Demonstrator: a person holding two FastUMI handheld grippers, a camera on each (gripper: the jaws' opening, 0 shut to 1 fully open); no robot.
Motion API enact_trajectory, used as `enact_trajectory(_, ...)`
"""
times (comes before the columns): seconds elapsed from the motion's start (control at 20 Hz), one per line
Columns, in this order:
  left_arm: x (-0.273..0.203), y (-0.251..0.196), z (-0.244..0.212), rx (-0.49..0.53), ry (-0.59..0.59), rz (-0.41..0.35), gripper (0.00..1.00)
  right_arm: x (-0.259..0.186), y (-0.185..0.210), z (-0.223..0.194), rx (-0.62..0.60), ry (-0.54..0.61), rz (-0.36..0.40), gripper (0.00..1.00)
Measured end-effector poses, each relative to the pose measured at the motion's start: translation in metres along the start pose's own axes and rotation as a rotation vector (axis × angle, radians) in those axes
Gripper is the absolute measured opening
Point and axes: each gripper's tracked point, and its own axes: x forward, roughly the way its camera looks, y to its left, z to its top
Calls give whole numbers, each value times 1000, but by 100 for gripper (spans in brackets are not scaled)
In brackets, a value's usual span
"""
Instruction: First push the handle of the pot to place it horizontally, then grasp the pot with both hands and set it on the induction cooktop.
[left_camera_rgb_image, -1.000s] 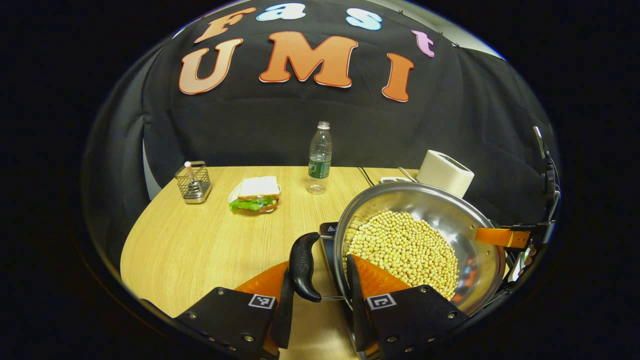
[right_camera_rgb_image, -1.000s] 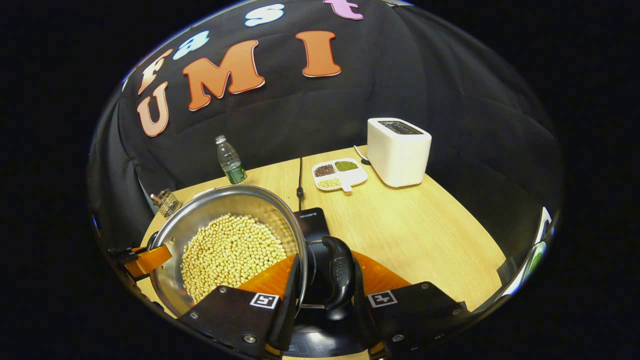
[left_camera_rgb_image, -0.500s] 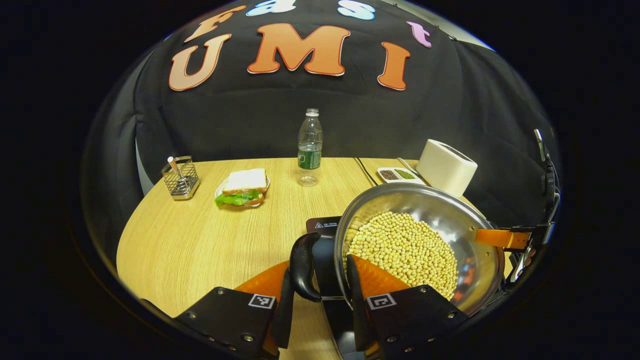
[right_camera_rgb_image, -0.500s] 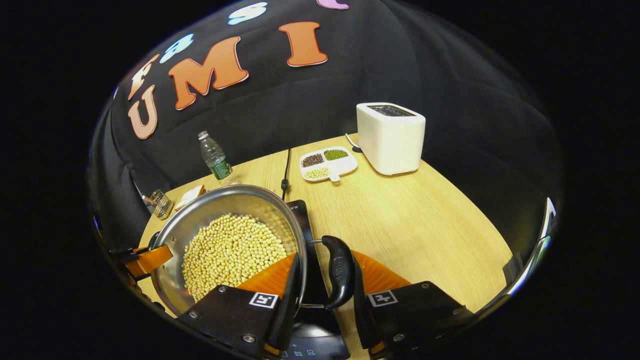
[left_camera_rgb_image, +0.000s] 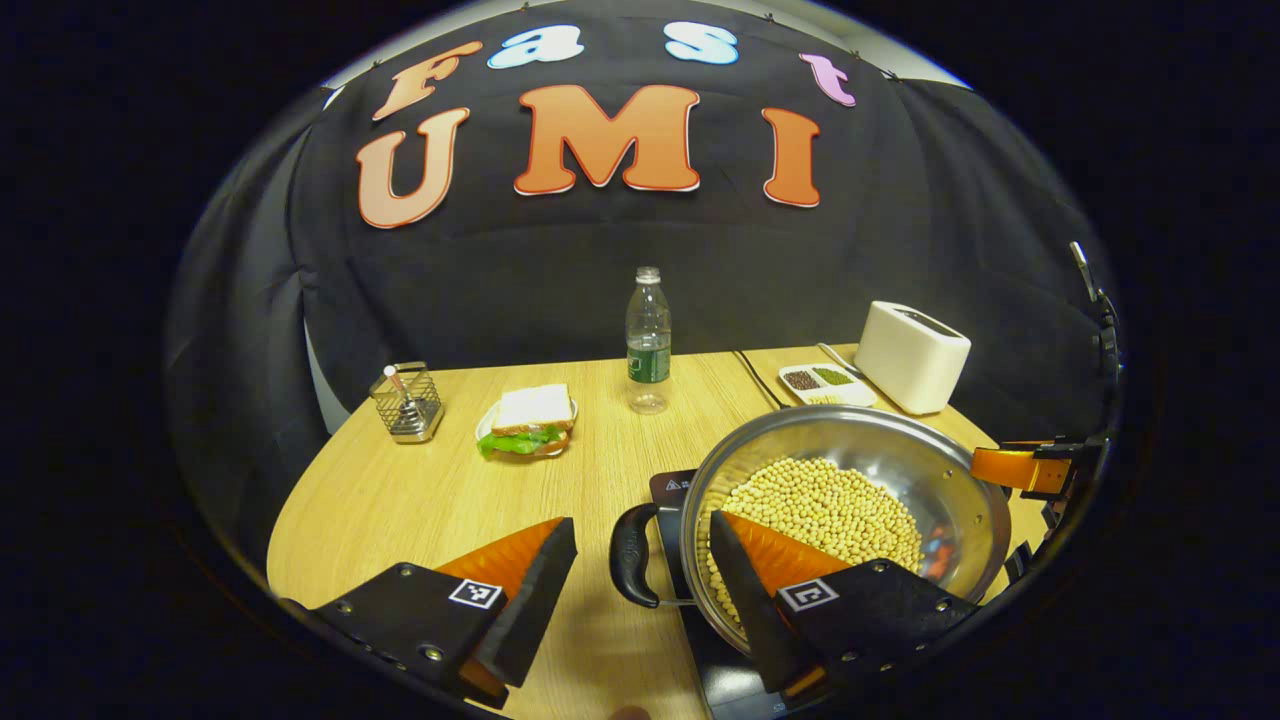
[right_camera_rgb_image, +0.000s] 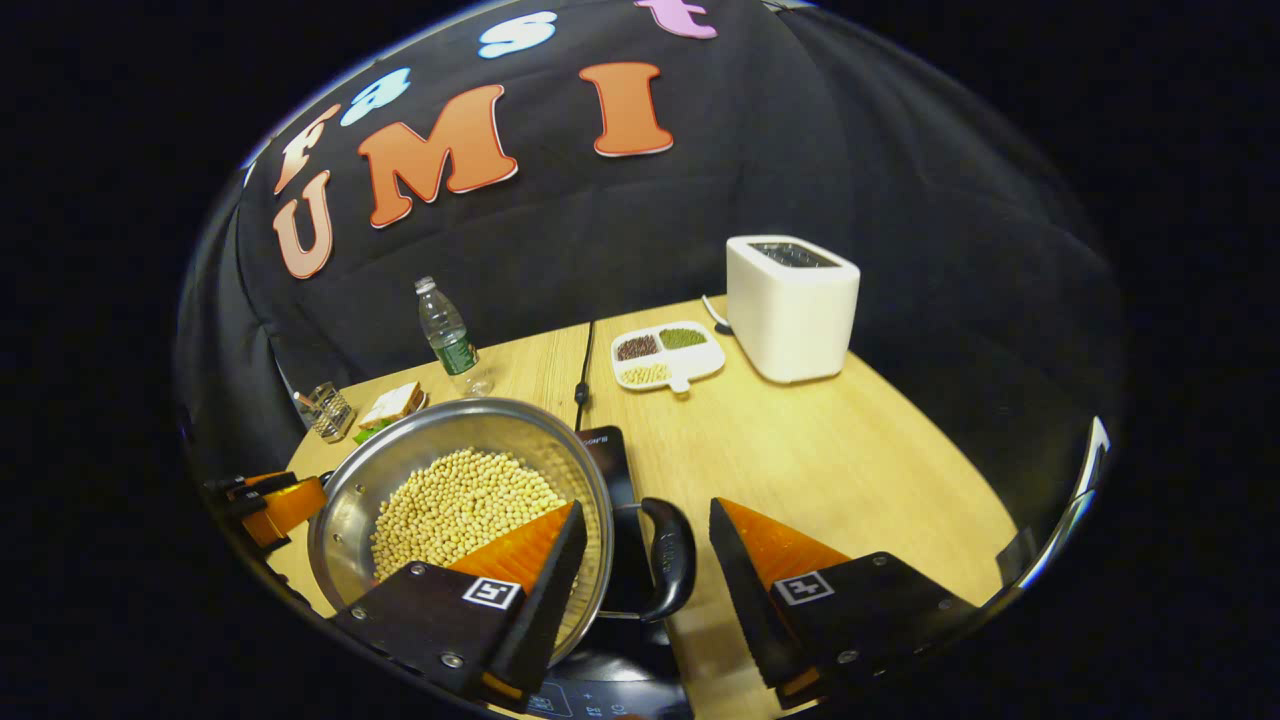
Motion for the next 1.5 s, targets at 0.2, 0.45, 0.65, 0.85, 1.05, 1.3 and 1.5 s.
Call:
enact_trajectory(0.2, -44, 27, 66, -7, -149, 53, 84, -75, 15, 65, -54, -152, 25, 95)
enact_trajectory(0.45, -134, 63, 156, -26, -373, 120, 84, -168, 21, 145, -66, -347, 71, 95)
enact_trajectory(0.65, -219, 86, 201, -54, -532, 136, 84, -252, 16, 196, -66, -493, 81, 95)
enact_trajectory(0.85, -297, 107, 228, -19, -655, 191, 84, -312, 14, 213, -60, -591, 107, 95)
enact_trajectory(1.05, -334, 94, 226, -4, -712, 176, 84, -343, 6, 216, -37, -676, 84, 95)
enact_trajectory(1.3, -342, 76, 222, 8, -697, 123, 84, -357, 4, 206, -43, -686, 81, 95)
enact_trajectory(1.5, -335, 73, 216, -10, -666, 102, 84, -353, 7, 200, -44, -670, 83, 100)
